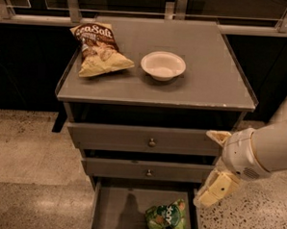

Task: Pick green rice chip bag from bottom drawer and place on counter

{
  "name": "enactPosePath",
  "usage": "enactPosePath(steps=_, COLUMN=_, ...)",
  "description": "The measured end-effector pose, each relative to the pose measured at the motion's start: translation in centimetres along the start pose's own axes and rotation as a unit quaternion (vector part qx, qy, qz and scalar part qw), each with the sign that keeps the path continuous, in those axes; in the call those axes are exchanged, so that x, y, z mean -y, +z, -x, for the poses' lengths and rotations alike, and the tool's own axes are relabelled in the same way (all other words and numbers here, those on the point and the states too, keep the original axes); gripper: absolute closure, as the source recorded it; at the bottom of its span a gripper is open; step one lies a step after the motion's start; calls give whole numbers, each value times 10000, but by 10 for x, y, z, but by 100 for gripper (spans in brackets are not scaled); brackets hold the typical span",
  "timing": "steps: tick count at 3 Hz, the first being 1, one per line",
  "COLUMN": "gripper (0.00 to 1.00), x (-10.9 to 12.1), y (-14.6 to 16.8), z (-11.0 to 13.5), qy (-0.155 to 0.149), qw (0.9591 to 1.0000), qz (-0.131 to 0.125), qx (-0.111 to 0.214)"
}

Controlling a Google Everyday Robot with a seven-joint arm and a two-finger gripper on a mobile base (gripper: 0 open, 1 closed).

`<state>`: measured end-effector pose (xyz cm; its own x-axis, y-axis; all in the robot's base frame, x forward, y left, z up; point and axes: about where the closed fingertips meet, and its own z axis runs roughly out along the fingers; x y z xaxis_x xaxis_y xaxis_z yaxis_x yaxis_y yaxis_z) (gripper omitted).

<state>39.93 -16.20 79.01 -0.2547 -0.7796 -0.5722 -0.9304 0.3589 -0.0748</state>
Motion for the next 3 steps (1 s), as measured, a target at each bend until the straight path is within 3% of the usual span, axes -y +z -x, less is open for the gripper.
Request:
enactPosePath(steps=1, gripper=0, x=-4, y=-3, z=2, qy=-41, qw=9999, qz=-155, qx=-4)
enactPosePath(steps=2, gripper=0, x=-25, y=37, z=-29, qy=480, qw=9983, qz=-59, qx=315)
enactPosePath(steps=3, gripper=0, x=-59, y=124, z=-91, qy=1265, qw=9899, qz=285, qx=578)
